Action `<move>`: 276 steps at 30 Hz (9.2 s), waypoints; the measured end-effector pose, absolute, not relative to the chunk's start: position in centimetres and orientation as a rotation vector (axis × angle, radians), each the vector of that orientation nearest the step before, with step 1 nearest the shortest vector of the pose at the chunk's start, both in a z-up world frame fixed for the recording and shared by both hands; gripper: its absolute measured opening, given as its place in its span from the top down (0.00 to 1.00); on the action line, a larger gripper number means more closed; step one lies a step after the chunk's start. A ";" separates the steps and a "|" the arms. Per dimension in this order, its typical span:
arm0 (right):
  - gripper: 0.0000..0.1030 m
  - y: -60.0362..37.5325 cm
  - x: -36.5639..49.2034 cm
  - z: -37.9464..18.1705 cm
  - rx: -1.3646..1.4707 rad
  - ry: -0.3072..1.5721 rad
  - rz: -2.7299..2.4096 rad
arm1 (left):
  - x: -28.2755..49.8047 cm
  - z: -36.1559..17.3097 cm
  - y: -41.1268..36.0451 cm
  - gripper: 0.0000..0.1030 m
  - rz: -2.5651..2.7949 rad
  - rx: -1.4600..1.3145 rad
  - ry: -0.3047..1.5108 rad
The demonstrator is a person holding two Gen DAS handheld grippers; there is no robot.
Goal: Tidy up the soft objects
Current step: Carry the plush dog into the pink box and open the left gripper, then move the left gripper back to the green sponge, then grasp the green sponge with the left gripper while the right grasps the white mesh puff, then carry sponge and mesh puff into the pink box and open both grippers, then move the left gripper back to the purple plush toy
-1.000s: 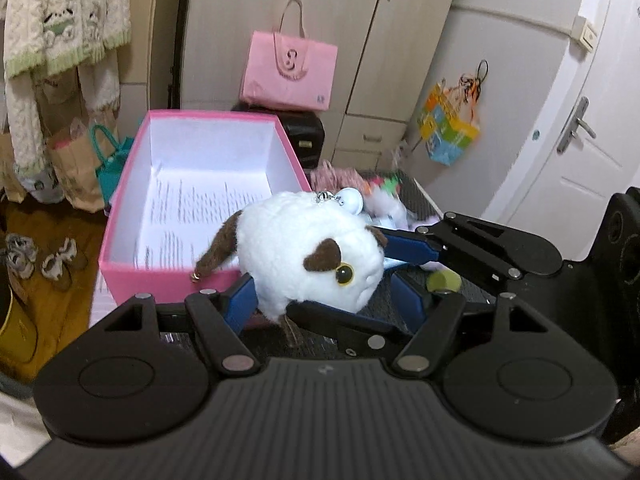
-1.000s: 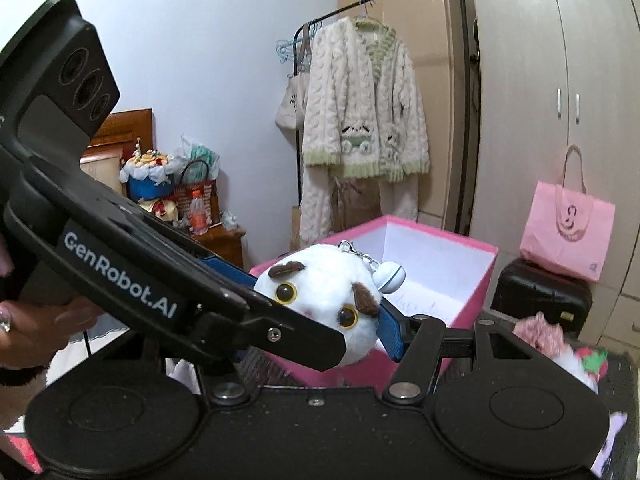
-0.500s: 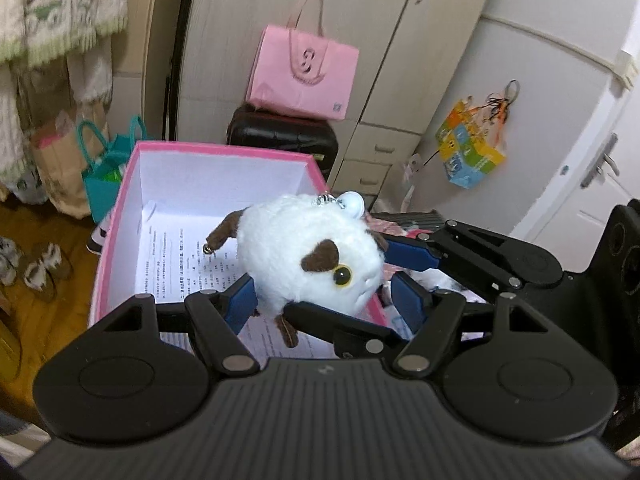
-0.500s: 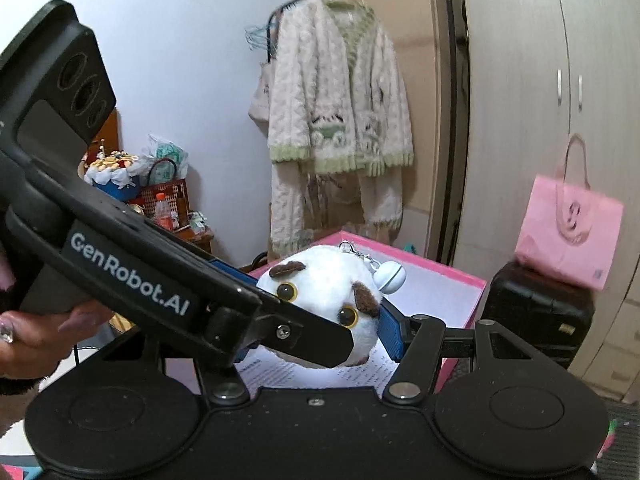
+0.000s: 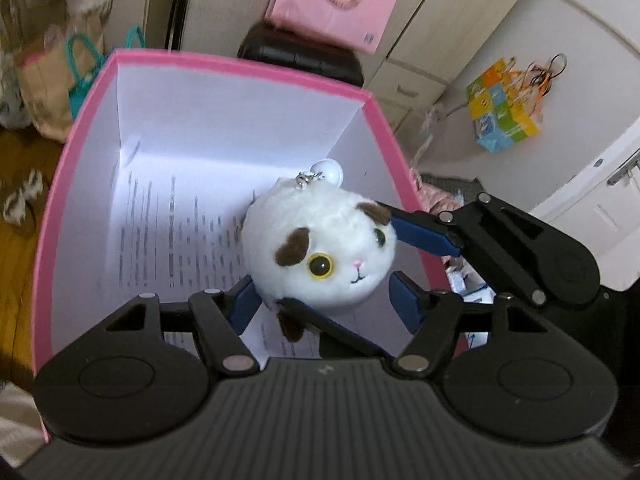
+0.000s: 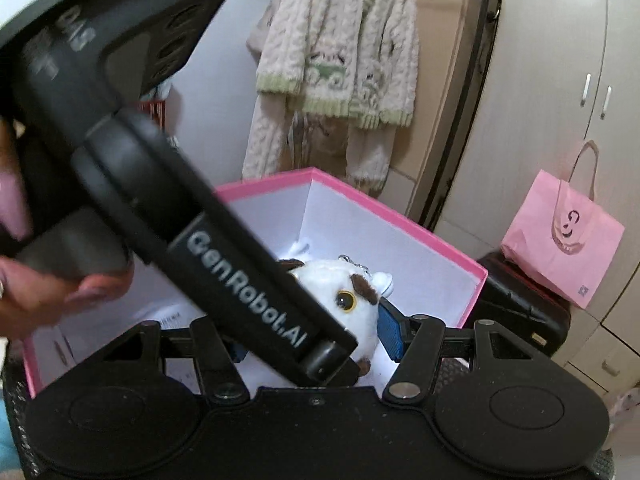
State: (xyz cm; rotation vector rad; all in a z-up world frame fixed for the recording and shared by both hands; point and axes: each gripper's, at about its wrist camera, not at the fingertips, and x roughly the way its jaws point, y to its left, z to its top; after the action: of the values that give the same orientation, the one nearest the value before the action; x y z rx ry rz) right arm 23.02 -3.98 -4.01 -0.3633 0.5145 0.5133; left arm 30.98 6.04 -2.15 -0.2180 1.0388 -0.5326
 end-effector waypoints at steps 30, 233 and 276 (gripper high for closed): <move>0.32 -5.3 12.0 0.3 -0.346 0.552 0.566 | 17.7 5.8 7.5 0.26 -0.549 0.070 0.796; 0.49 -5.4 22.2 -2.3 -0.137 0.796 0.728 | 20.7 1.3 7.7 0.34 -0.338 0.346 0.837; 0.36 -20.7 0.8 -0.4 -0.135 0.629 0.463 | 3.2 5.4 -3.2 0.11 -0.740 0.515 0.622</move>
State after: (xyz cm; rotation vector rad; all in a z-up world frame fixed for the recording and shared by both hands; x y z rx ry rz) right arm 0.83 -20.68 -0.39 -0.1349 0.6289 0.4632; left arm 3.21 -3.24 5.38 0.5154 0.6223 -0.7403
